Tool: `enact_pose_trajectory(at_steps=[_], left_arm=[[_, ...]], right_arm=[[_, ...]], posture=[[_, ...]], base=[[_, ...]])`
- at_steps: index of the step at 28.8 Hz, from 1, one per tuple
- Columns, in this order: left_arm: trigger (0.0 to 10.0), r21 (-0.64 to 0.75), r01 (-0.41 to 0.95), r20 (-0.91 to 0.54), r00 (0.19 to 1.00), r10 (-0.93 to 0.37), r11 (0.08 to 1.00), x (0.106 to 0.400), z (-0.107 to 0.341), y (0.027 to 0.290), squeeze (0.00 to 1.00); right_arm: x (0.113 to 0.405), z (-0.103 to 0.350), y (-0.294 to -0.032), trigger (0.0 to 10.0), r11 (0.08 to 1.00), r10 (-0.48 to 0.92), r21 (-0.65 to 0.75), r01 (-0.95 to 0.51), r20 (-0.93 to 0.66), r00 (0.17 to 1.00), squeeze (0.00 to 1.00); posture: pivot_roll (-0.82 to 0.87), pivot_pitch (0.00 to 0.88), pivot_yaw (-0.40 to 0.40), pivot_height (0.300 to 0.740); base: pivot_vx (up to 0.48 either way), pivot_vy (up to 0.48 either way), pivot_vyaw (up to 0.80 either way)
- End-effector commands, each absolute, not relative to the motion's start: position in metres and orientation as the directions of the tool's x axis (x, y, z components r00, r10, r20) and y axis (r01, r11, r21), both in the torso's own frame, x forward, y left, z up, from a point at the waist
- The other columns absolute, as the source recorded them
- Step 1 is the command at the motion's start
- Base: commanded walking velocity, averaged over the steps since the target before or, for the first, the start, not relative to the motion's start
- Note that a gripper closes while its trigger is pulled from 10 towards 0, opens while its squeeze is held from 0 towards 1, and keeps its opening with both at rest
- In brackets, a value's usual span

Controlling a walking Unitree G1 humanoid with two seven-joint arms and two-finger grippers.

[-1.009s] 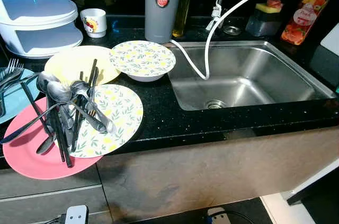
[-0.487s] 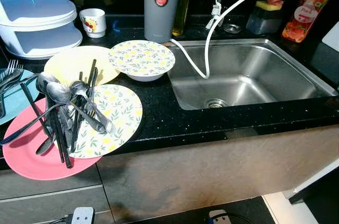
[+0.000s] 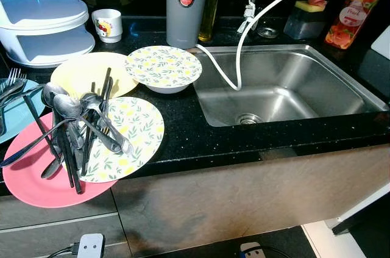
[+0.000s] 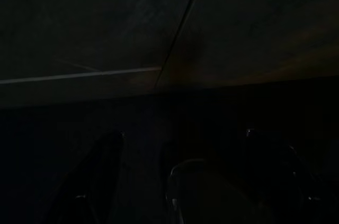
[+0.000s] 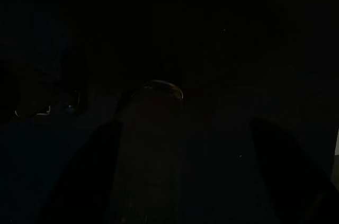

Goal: Kitchen organization

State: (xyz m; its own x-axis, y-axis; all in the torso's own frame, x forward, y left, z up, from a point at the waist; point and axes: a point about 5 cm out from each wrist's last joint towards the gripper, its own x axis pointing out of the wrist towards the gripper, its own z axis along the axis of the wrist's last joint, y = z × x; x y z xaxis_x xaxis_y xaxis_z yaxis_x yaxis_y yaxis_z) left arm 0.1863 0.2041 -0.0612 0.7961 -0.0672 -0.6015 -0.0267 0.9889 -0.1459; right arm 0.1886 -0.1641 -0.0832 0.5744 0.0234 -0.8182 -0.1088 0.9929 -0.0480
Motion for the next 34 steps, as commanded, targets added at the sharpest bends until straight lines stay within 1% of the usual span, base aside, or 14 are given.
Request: enact_pose_trajectory(at_steps=[1, 3, 6, 9, 13, 17, 18, 19, 21, 25, 26, 31, 32, 34], left_arm=[[10.0, -0.182, -0.042, -0.628, 0.774, -0.083, 0.982, 0.177, -0.067, 0.203, 0.0], [10.0, -0.246, -0.026, -0.626, 0.767, -0.138, 0.969, 0.175, -0.068, 0.195, 0.0], [10.0, -0.256, -0.018, -0.622, 0.768, -0.151, 0.967, 0.174, -0.068, 0.193, 0.0], [10.0, -0.252, -0.042, -0.617, 0.777, -0.127, 0.967, 0.176, -0.067, 0.195, 0.0], [10.0, -0.215, -0.043, -0.649, 0.752, -0.11, 0.976, 0.175, -0.07, 0.195, 0.0], [10.0, -0.237, -0.088, -0.611, 0.788, -0.078, 0.967, 0.181, -0.065, 0.197, 0.0], [10.0, -0.229, -0.083, -0.606, 0.792, -0.075, 0.97, 0.181, -0.064, 0.198, 0.0], [10.0, -0.178, -0.073, -0.616, 0.786, -0.053, 0.981, 0.182, -0.065, 0.199, 0.0], [10.0, -0.126, -0.101, -0.658, 0.753, -0.007, 0.987, 0.181, -0.068, 0.203, 0.0], [10.0, -0.11, -0.116, -0.656, 0.754, 0.015, 0.987, 0.182, -0.067, 0.207, 0.0], [10.0, -0.095, -0.107, -0.649, 0.76, 0.02, 0.99, 0.182, -0.066, 0.208, 0.0], [10.0, -0.068, -0.1, -0.652, 0.758, 0.031, 0.993, 0.183, -0.066, 0.21, 0.0], [10.0, -0.052, -0.106, -0.649, 0.76, 0.047, 0.993, 0.183, -0.066, 0.212, 0.0], [10.0, -0.048, -0.107, -0.65, 0.758, 0.05, 0.993, 0.184, -0.066, 0.212, 0.0]], right_arm=[[0.185, -0.085, -0.165, 10.0, 0.993, 0.022, -0.048, -0.11, -0.827, 0.562, 0.0], [0.186, -0.085, -0.165, 10.0, 0.992, 0.024, -0.049, -0.114, -0.826, 0.563, 0.0], [0.186, -0.085, -0.166, 10.0, 0.992, 0.024, -0.05, -0.115, -0.826, 0.563, 0.0], [0.188, -0.084, -0.165, 10.0, 0.99, 0.028, -0.054, -0.128, -0.826, 0.562, 0.0], [0.193, -0.081, -0.165, 10.0, 0.993, 0.025, -0.048, -0.112, -0.818, 0.575, 0.0], [0.189, -0.083, -0.164, 10.0, 0.991, 0.029, -0.051, -0.126, -0.824, 0.565, 0.0], [0.188, -0.084, -0.165, 10.0, 0.992, 0.023, -0.051, -0.114, -0.824, 0.565, 0.0], [0.188, -0.084, -0.166, 10.0, 0.993, 0.02, -0.049, -0.105, -0.822, 0.569, 0.0], [0.186, -0.084, -0.166, 10.0, 0.993, 0.022, -0.05, -0.111, -0.823, 0.567, 0.0], [0.181, -0.087, -0.167, 10.0, 0.991, 0.017, -0.059, -0.119, -0.833, 0.552, 0.0], [0.18, -0.087, -0.168, 10.0, 0.994, 0.011, -0.054, -0.1, -0.834, 0.552, 0.0], [0.181, -0.087, -0.169, 10.0, 0.994, 0.012, -0.048, -0.093, -0.831, 0.556, 0.0], [0.181, -0.087, -0.169, 10.0, 0.994, 0.01, -0.051, -0.094, -0.831, 0.556, 0.0], [0.182, -0.086, -0.17, 10.0, 0.994, 0.006, -0.054, -0.092, -0.831, 0.556, 0.0]], posture=[[0.09, 0.148, -0.052, 0.74], [0.09, 0.135, -0.06, 0.74], [0.09, 0.135, -0.06, 0.74], [0.1, 0.142, -0.057, 0.74], [0.09, 0.137, -0.059, 0.74], [0.09, 0.138, -0.054, 0.74], [0.08, 0.138, -0.043, 0.74], [0.08, 0.133, -0.049, 0.74], [0.08, 0.131, -0.052, 0.74], [0.07, 0.131, -0.039, 0.74], [0.07, 0.128, -0.038, 0.74], [0.07, 0.135, -0.041, 0.74], [0.07, 0.118, -0.04, 0.74], [0.06, 0.12, -0.045, 0.74]], base=[[0.0, 0.0, 0.0], [0.0, 0.0, 0.0], [0.0, 0.0, 0.0], [0.0, 0.0, 0.0], [0.0, 0.0, 0.0], [0.0, 0.0, 0.0], [0.0, 0.0, 0.0], [0.0, 0.0, 0.0], [0.0, 0.0, 0.0], [0.0, 0.0, 0.0], [0.0, 0.0, 0.0], [0.0, 0.0, 0.0], [0.0, 0.0, 0.0], [0.0, 0.0, 0.0]])
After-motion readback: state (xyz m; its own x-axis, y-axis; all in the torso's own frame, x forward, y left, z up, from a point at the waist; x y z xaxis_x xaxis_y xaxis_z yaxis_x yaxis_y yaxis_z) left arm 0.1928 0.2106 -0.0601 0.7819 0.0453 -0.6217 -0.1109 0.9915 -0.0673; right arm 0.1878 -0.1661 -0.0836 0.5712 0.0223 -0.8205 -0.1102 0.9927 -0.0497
